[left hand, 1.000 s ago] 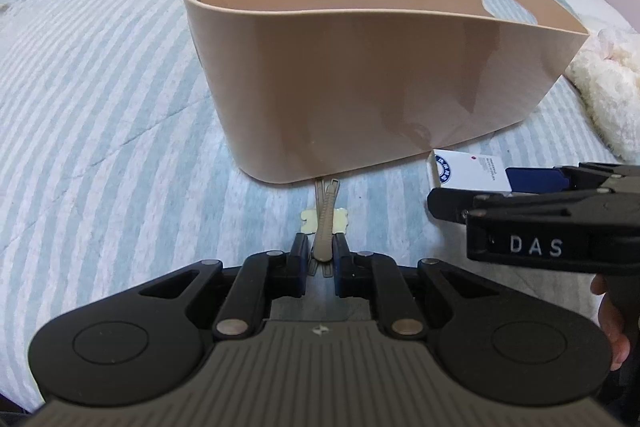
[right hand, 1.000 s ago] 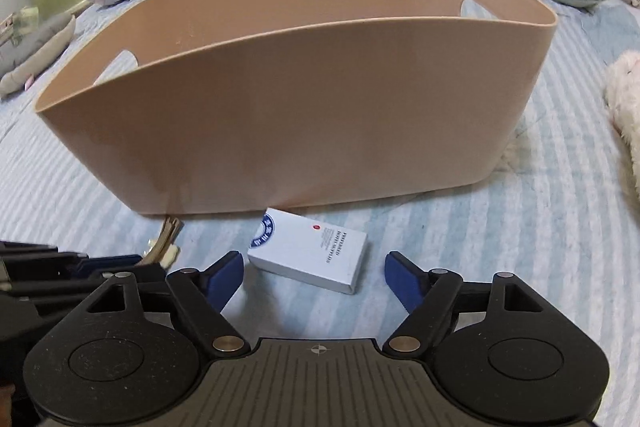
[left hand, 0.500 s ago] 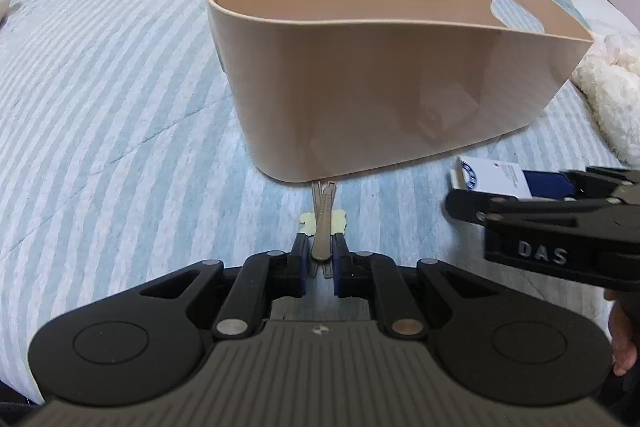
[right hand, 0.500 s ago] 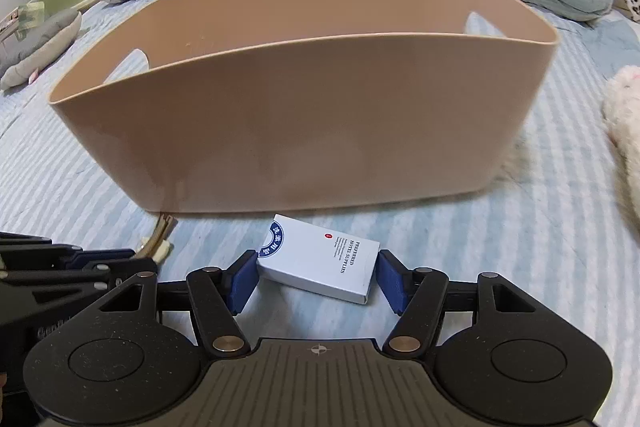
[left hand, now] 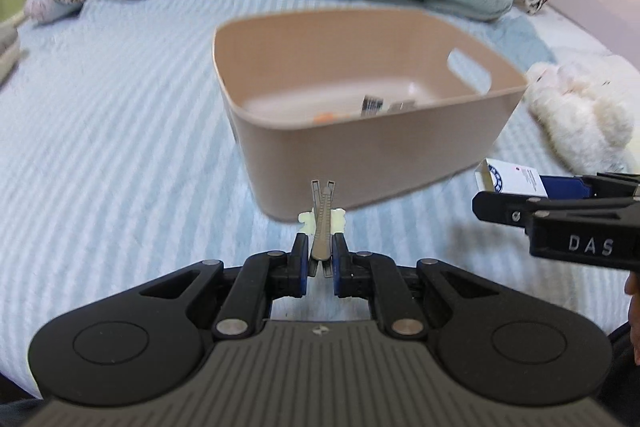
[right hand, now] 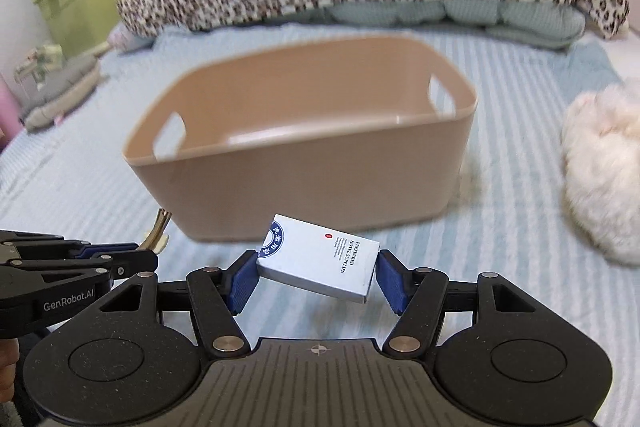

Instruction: Organize objects

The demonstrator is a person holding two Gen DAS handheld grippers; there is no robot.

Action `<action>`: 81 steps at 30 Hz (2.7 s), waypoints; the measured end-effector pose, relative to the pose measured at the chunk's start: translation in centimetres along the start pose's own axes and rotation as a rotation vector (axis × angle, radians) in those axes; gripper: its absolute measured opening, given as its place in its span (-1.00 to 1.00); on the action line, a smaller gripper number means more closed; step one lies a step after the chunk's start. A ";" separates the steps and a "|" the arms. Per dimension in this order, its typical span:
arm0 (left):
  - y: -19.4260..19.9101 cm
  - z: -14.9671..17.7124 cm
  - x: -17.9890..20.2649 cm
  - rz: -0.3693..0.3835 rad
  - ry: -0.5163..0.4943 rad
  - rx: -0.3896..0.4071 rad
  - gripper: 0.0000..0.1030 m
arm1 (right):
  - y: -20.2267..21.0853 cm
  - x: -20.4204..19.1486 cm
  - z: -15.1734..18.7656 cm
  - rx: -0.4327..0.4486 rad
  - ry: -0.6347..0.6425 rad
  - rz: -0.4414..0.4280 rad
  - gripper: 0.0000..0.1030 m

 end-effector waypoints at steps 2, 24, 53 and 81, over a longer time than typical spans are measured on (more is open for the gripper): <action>1.3 -0.9 -0.1 0.005 0.002 0.030 -0.75 | 0.9 0.0 -1.1 0.038 0.000 -0.002 0.18; -3.1 -13.4 0.2 -0.110 -0.055 0.072 -0.75 | -2.3 1.9 -12.0 0.169 0.028 0.088 0.19; 1.4 -9.7 -0.5 -0.155 -0.016 0.027 0.49 | 2.9 0.9 -6.6 0.066 0.059 0.096 0.56; 12.6 -2.7 0.8 -0.090 -0.004 0.111 0.48 | 14.3 -2.7 0.1 0.134 0.054 0.073 0.58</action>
Point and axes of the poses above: each gripper's, at about its wrist camera, not at the fingertips, and y roughly against the way its jaws point, x to its right, z to its underside, the point moved 8 cm from there along -y, roughly the way its jaws point, and after that the axes turned 1 degree about y, right-handed, at the moved point
